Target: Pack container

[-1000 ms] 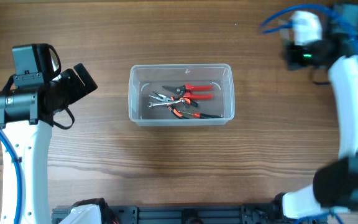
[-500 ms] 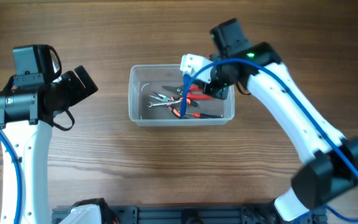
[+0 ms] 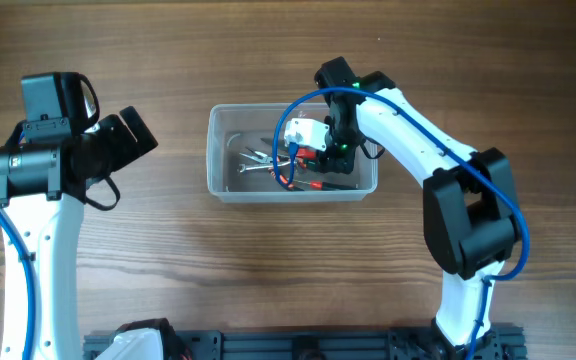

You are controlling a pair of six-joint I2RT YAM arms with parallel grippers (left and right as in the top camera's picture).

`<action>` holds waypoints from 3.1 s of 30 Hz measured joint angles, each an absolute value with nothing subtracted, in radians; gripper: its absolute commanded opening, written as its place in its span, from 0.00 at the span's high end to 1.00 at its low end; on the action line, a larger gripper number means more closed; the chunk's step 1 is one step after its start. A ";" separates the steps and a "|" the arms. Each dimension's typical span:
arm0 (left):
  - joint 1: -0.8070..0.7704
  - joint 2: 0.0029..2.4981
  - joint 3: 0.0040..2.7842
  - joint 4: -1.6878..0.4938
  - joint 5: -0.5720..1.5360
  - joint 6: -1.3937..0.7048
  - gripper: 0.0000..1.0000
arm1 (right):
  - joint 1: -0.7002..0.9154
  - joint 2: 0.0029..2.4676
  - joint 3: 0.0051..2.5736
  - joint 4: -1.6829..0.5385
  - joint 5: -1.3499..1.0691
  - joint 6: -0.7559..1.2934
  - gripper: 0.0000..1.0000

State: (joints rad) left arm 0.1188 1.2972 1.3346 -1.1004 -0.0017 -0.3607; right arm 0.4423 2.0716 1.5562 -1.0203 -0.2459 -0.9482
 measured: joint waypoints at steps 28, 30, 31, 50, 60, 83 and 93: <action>0.119 1.298 1.333 -0.868 -0.001 -0.315 0.00 | 0.130 1.741 1.784 -0.669 -0.173 -0.512 0.00; 0.119 1.299 1.333 -0.742 -0.001 -0.308 0.00 | 0.036 1.725 1.788 -0.567 -0.163 -0.471 0.00; 0.119 1.299 1.335 -0.701 -0.001 -0.301 0.00 | 0.010 1.725 1.789 -0.536 -0.161 -0.461 0.00; -0.157 1.148 1.288 -0.697 -0.204 -0.053 0.00 | -0.208 1.454 1.464 -0.469 -0.167 -0.364 0.00; -0.184 0.819 0.955 -0.682 -0.324 -0.068 0.00 | -0.204 0.963 0.896 -0.244 -0.224 -0.306 0.00; -0.182 0.548 0.698 -0.606 -0.397 -0.227 0.00 | -0.204 0.614 0.480 -0.254 -0.341 -0.228 0.00; -0.182 0.548 0.696 -0.674 -0.397 -0.231 0.00 | -0.204 0.698 0.480 -0.254 -0.341 -0.228 0.00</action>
State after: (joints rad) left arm -0.1822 0.5476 0.6964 -0.6739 -0.3965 -0.2314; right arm -0.2039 0.6979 0.4801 -0.2539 -0.3408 -0.2279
